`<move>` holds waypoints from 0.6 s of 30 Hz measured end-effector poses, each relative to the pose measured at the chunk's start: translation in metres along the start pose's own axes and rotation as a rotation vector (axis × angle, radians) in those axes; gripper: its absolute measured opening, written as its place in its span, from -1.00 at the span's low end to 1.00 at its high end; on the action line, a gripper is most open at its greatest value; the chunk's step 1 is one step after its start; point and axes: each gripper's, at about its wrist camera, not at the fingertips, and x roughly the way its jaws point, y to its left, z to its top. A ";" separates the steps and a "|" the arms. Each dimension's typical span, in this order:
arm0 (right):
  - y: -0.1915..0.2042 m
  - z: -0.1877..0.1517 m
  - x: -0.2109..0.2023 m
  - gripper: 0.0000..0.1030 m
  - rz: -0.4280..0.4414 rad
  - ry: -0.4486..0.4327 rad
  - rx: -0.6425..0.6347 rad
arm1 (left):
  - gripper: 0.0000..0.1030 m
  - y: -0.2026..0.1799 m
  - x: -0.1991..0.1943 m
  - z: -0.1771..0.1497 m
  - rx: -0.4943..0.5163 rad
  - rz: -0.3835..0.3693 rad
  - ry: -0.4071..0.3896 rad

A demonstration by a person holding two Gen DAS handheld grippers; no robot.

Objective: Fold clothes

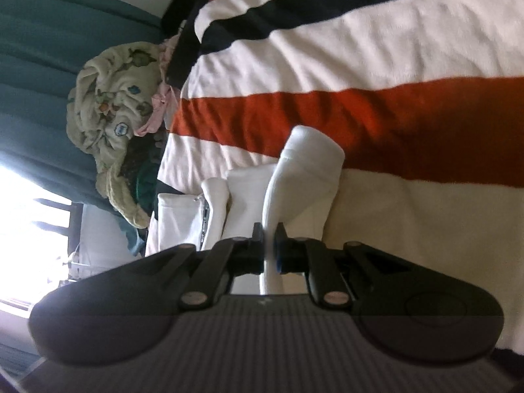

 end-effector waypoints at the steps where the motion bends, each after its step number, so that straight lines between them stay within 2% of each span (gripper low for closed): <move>1: -0.001 0.001 -0.001 -0.83 0.000 -0.002 0.003 | 0.57 0.002 0.001 0.000 -0.013 -0.021 0.011; 5: -0.009 0.005 -0.005 -0.84 -0.005 -0.007 0.032 | 0.36 0.007 0.013 0.005 -0.032 -0.019 0.051; 7: -0.014 0.006 -0.008 -0.84 -0.007 -0.010 0.047 | 0.15 0.009 0.016 0.007 -0.055 -0.001 0.052; 14: -0.026 0.009 -0.009 -0.84 -0.027 0.010 0.090 | 0.11 0.009 0.016 0.006 -0.041 0.012 0.041; 18: -0.034 0.010 0.000 -0.84 -0.060 0.057 0.125 | 0.14 0.014 0.014 0.007 -0.071 -0.025 0.067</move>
